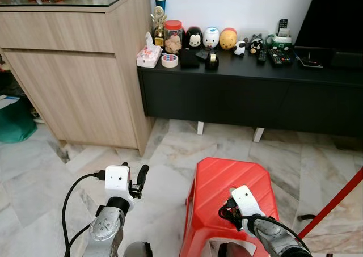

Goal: Hang keys on a hook

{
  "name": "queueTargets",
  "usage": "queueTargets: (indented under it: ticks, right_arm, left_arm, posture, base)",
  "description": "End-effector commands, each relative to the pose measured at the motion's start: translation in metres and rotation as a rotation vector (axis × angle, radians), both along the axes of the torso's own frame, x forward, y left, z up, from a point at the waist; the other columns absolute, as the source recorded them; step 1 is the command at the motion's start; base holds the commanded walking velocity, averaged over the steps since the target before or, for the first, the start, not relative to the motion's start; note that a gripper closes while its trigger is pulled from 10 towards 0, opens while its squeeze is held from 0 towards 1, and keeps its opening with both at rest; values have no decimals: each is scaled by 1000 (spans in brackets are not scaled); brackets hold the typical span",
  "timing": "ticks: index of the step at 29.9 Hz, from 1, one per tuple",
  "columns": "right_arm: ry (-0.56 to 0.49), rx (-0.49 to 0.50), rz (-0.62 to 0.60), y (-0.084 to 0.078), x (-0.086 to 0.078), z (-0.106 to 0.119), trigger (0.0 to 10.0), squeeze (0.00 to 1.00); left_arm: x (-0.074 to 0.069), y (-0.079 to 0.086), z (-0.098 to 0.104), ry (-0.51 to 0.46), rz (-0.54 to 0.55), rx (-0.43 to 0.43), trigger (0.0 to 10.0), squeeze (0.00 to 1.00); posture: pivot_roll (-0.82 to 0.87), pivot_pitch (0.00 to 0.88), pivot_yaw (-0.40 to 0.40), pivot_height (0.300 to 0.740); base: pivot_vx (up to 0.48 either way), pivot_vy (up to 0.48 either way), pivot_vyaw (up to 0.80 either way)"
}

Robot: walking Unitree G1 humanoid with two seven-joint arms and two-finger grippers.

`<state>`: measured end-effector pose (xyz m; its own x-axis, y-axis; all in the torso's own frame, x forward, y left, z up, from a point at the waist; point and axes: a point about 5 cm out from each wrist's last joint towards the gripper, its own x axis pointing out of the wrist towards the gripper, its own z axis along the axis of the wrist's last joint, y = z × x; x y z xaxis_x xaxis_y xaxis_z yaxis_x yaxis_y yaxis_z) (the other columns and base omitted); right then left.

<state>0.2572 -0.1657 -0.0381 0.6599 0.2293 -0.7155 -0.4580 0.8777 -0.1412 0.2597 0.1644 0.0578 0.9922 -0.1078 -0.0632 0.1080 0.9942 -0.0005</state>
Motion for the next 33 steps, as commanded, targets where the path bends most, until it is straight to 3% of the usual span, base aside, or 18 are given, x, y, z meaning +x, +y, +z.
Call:
queueTargets:
  ticks: [1, 10, 23, 24, 25, 26, 33]
  right_arm:
    - [1, -24, 15, -1, 3, 2, 10000, 0]
    - [32, -37, 39, 6, -3, -4, 10000, 0]
    - [67, -51, 54, 11, -11, -10, 10000, 0]
    - [70, -50, 56, 11, -12, -11, 5216, 0]
    - [72, -49, 56, 12, -12, -11, 1176, 0]
    - [77, -49, 59, 12, -13, -12, 0, 0]
    - [79, -56, 59, 14, -14, -13, 196, 0]
  left_arm:
    - [-4, -2, 0, 14, -16, 10, 10000, 0]
    - [-20, -1, -5, 43, -11, 10, 10000, 0]
    - [-29, 3, -3, 69, 0, 20, 10000, 0]
    - [-30, 3, -3, 70, 0, 21, 10000, 0]
    - [-30, 3, -3, 71, 0, 21, 10000, 0]
    - [-31, 3, -3, 74, 1, 22, 10000, 0]
    - [-33, 4, -3, 87, 1, 26, 10000, 0]
  posture:
    - [70, 32, -27, 623]
    - [84, 51, -21, 623]
    - [102, 93, -18, 623]
    - [102, 93, -18, 623]
    - [102, 93, -18, 623]
    - [110, 102, -16, 623]
    - [113, 107, -12, 623]
  base:
    - [0, 0, 0]
    - [0, 0, 0]
    - [0, 0, 0]
    - [0, 0, 0]
    - [0, 0, 0]
    - [0, 0, 0]
    - [0, 0, 0]
